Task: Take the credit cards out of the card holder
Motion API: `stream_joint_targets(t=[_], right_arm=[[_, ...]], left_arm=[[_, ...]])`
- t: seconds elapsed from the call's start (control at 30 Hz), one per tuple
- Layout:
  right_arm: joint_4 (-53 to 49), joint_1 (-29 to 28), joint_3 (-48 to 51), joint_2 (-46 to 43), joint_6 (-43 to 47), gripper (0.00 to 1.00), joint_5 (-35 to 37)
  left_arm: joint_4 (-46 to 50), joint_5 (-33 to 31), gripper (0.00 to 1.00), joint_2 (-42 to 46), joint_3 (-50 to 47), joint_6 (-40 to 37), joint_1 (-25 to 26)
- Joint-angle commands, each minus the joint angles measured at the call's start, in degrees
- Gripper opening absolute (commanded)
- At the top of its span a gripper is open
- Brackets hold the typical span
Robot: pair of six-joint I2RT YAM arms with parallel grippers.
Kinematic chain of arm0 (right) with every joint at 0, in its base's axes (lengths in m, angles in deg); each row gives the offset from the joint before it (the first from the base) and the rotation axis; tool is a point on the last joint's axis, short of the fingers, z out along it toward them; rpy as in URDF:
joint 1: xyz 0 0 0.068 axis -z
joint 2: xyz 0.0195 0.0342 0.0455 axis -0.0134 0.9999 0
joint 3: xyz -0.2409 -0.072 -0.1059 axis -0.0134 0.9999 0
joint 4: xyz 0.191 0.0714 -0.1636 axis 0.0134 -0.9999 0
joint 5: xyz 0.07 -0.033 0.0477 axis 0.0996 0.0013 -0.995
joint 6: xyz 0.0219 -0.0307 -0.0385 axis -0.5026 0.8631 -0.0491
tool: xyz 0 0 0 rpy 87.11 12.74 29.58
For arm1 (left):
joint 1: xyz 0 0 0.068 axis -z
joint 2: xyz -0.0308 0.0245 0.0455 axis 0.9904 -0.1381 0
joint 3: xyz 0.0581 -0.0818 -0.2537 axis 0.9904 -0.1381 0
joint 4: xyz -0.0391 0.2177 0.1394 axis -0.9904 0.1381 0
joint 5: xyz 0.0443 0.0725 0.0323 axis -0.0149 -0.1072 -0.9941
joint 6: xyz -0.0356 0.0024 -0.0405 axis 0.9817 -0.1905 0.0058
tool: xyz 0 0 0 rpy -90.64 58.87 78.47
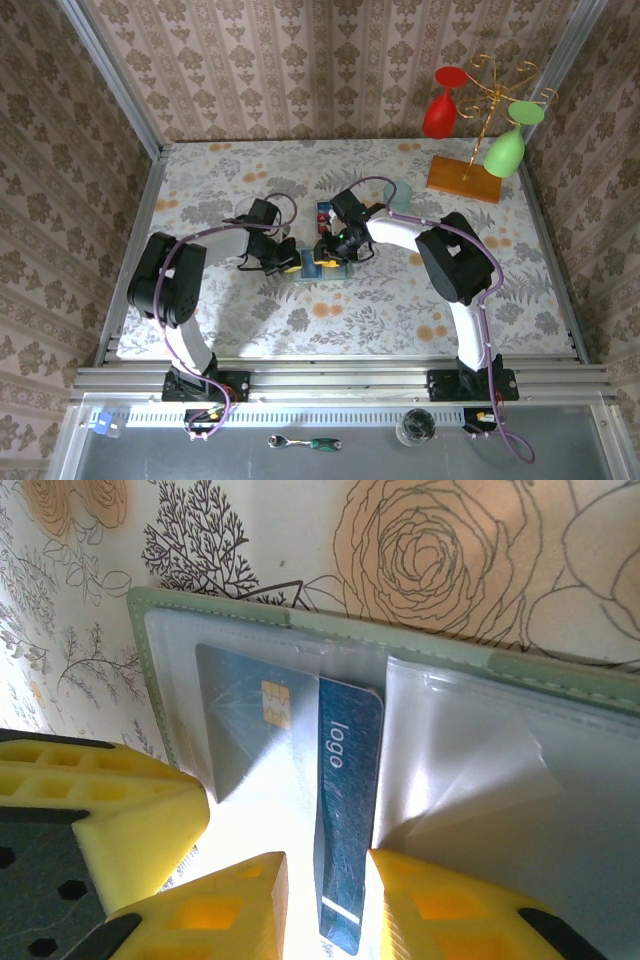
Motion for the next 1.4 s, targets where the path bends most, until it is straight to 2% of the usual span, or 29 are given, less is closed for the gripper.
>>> stream_joint_targets(t=[0.0, 0.53, 1.37], right_arm=[[-0.44, 0.19, 0.82, 1.03, -0.67, 0.27, 0.91], [0.33, 0.32, 0.72, 1.22, -1.33, 0.27, 0.02], [11.48, 1.77, 5.84, -3.27, -7.12, 0.09, -4.96]], left_arm=[[1.96, -0.83, 0.0, 2.36, 2.03, -0.34, -0.62], [0.42, 0.1, 0.0, -2.54, 0.68, -0.84, -0.65], [1.62, -0.78, 0.0, -3.2, -0.48, -1.19, -0.68]])
